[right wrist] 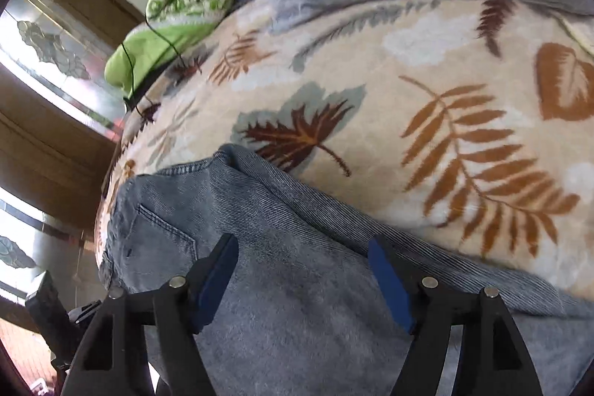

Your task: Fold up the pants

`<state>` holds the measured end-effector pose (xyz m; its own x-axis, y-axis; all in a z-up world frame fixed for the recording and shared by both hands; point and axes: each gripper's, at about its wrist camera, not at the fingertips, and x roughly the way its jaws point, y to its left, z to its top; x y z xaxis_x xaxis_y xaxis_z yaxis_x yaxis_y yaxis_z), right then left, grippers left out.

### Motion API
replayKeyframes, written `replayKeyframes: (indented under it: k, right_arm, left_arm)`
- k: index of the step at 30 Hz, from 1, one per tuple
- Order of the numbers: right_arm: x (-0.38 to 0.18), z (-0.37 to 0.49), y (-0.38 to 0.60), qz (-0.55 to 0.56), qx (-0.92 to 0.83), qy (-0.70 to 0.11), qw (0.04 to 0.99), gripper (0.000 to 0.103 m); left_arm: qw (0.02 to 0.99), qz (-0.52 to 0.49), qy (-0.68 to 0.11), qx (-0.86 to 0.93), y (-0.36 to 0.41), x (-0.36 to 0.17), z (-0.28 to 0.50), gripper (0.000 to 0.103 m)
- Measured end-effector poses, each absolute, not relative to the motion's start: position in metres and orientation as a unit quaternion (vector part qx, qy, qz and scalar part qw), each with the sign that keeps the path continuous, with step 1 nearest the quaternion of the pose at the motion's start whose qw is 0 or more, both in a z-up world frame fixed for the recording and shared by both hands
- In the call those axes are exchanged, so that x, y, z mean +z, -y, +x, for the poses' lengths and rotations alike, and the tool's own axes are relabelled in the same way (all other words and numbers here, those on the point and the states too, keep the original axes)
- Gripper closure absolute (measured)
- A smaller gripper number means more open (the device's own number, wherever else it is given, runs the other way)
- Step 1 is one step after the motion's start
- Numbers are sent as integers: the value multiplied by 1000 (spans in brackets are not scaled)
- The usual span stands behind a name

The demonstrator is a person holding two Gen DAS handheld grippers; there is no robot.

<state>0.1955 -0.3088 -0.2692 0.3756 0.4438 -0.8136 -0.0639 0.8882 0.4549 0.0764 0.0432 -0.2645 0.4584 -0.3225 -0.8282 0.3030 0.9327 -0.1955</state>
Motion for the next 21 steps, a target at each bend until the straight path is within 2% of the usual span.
replayKeyframes:
  k: [2, 4, 8, 10, 12, 16, 21]
  right_arm:
    - [-275, 204, 304, 169, 164, -545, 804, 34]
    - [-281, 207, 302, 163, 173, -560, 794, 43]
    - [-284, 216, 293, 114, 177, -579, 787, 51]
    - [-283, 216, 288, 69, 173, -590, 786, 75]
    - [-284, 215, 282, 34, 173, -599, 781, 85]
    - [-279, 210, 268, -19, 163, -598, 784, 94]
    - [-274, 215, 260, -44, 132, -582, 801, 98]
  left_arm:
    - [853, -12, -489, -185, -43, -264, 77, 82]
    - [852, -14, -490, -186, -44, -265, 77, 82]
    - [850, -13, -491, -189, -44, -265, 77, 82]
    - [849, -13, -493, -189, -44, -265, 78, 82]
    - [849, -13, -494, -188, -44, -265, 79, 82]
    - [849, -9, -496, -183, -42, -264, 79, 81]
    - [848, -4, -499, -176, -40, -261, 78, 80]
